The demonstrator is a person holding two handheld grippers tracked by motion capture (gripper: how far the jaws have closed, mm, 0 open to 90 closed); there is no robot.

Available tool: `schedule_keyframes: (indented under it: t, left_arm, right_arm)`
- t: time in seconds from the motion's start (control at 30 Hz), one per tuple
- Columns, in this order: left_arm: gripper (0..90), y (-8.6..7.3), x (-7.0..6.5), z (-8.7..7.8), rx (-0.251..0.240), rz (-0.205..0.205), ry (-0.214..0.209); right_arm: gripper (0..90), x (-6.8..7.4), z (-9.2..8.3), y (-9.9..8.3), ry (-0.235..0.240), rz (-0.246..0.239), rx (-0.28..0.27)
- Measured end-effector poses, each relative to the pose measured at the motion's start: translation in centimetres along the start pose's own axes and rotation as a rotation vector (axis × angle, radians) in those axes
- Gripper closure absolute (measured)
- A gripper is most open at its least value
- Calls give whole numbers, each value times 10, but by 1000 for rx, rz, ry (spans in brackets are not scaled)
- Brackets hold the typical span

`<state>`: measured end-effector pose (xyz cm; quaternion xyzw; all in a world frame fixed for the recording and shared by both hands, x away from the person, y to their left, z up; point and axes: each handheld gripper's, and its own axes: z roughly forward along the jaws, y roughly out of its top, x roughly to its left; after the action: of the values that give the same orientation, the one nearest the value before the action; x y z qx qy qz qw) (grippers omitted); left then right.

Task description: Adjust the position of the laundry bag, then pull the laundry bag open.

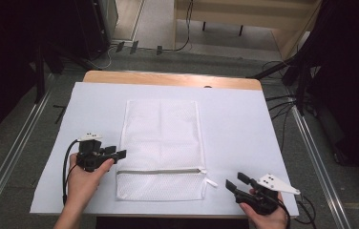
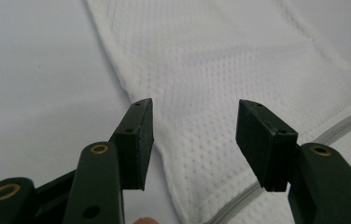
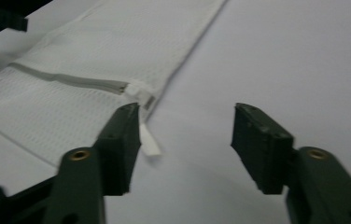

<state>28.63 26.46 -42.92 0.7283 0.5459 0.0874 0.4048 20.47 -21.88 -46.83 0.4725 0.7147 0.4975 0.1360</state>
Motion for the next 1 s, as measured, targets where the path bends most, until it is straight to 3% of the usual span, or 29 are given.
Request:
schedule_keyframes:
  t: [0.1, 0.27, 0.37, 0.4, 0.47, 0.63, 0.9, 0.93, 1.0]
  left_arm:
    - [449, -1, -8, 1, -20, 12, -17]
    - [442, -3, -22, 11, -10, 34, -68]
    - [443, -3, -27, 15, 1, 44, -85]
    - [445, -4, -31, 18, 4, 50, -95]
    - [448, -4, -34, 21, 8, 55, -113]
    - [458, -4, -37, 24, 19, 61, -129]
    - [464, -5, -45, 28, 40, 87, -152]
    - [465, -6, -45, 29, 39, 88, -151]
    - [466, -6, -46, 29, 40, 88, -156]
  right_arm:
    - [553, 11, 15, 3, 63, -2, 10]
    - [597, 25, 41, 3, 66, 0, 24]
    - [564, 25, 53, 4, 76, 9, 47]
    - [571, 23, 63, 5, 101, 14, 42]
    - [545, 19, 69, 8, 139, 43, 82]
    - [569, 18, 66, 7, 210, 40, 54]
    - [486, 33, 69, 4, 127, -45, 134]
    - [421, 37, 71, 3, 66, -70, 142]
    - [435, 40, 70, 2, 11, -90, 132]
